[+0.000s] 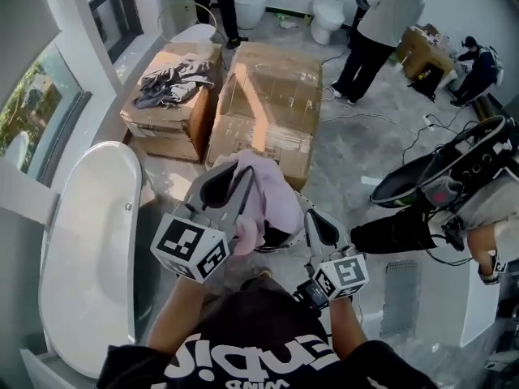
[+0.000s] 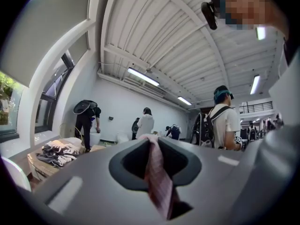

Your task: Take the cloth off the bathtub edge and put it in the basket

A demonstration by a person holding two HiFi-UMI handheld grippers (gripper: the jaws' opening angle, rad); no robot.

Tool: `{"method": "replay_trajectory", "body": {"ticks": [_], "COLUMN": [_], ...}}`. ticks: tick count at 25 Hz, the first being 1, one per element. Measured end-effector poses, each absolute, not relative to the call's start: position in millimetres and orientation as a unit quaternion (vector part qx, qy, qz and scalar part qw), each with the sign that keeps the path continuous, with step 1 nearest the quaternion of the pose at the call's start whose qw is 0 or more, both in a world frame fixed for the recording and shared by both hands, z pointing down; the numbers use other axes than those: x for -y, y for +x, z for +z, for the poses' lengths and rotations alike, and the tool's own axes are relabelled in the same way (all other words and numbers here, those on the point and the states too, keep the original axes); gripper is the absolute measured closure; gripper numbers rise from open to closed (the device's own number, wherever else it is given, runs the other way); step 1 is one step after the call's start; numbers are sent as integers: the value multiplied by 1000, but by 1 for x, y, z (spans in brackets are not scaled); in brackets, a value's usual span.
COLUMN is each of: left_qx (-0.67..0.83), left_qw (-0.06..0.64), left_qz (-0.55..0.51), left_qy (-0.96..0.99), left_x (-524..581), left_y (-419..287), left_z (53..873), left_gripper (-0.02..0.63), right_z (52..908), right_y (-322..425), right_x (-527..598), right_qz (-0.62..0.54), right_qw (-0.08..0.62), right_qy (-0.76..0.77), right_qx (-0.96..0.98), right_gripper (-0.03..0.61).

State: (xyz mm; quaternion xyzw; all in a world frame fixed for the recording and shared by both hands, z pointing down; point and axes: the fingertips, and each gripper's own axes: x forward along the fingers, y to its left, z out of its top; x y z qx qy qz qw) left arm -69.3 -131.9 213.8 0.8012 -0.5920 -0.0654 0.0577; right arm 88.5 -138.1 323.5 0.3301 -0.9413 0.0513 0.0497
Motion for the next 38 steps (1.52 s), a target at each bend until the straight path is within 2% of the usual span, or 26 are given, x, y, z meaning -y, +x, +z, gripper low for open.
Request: {"method": "replay_trajectory", "body": {"ticks": [8,24,38], "left_qx": [537,469,468], "left_qw": [56,59,140], "left_qz": [-69,-25,46], "left_qy": [839,881,872], "left_x": [186,251,261], "left_y": [-10,11,9], "left_z": [202,229,334], "left_gripper": [560,560,558], "right_z": [320,327,369], "right_y": [154,169,175], "right_x": [163,186,219], "right_qz": [54,62,102], "right_qw": [40,36,56], "right_qy": [400,482,487], "right_qx": [914,873,866], "right_gripper": [572,572,572]}}
